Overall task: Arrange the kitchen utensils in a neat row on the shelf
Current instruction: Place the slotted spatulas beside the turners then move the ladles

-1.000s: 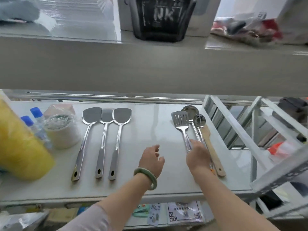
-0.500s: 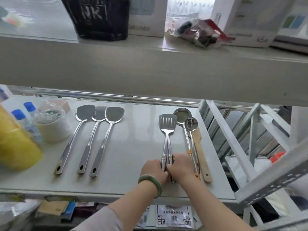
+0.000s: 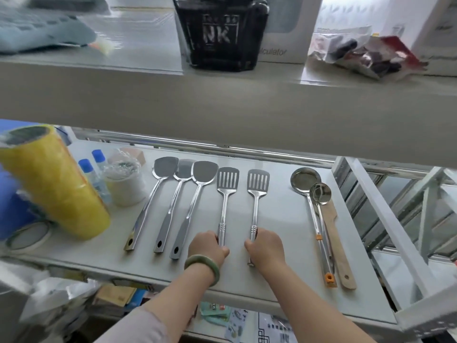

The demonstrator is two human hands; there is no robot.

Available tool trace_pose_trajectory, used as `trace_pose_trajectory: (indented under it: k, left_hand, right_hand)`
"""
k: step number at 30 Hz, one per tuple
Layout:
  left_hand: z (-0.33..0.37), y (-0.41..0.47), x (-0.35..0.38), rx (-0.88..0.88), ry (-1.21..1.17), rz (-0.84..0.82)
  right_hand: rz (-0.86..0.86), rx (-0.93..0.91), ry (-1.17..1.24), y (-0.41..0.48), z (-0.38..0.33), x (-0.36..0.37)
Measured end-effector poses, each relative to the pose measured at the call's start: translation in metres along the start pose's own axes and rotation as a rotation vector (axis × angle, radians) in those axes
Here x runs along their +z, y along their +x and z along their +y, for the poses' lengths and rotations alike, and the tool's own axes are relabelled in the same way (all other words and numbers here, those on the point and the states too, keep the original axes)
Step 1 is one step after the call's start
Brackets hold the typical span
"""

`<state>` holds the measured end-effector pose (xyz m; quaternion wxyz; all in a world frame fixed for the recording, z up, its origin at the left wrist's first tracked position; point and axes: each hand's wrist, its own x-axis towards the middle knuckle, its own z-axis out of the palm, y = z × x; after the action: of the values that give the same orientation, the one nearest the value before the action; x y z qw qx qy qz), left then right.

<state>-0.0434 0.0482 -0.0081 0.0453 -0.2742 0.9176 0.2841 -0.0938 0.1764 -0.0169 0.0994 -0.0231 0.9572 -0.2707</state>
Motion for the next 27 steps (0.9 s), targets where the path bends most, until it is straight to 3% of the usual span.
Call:
trace_pose_trajectory:
  k: [13,17,20,23,27]
  left_hand:
    - [-0.014,0.026,-0.012,0.096,0.132,-0.055]
    - [-0.004,0.019,-0.009,0.164,0.147,0.030]
    - [0.018,0.009,-0.002,0.265,0.020,0.065]
    - [0.047,-0.005,0.014,0.371,-0.075,-0.032]
    - [0.081,-0.031,0.039,0.402,-0.191,-0.225]
  right_hand:
    - [0.022,0.012,-0.020,0.003,-0.027,0.017]
    - [0.186,0.017,0.055,-0.004,-0.005,-0.006]
    - [0.366,0.044,0.036,-0.004,0.030,-0.031]
    - [0.496,0.101,-0.016,-0.004,0.065,-0.057]
    - [0.450,0.136,-0.051,-0.011,0.099,-0.080]
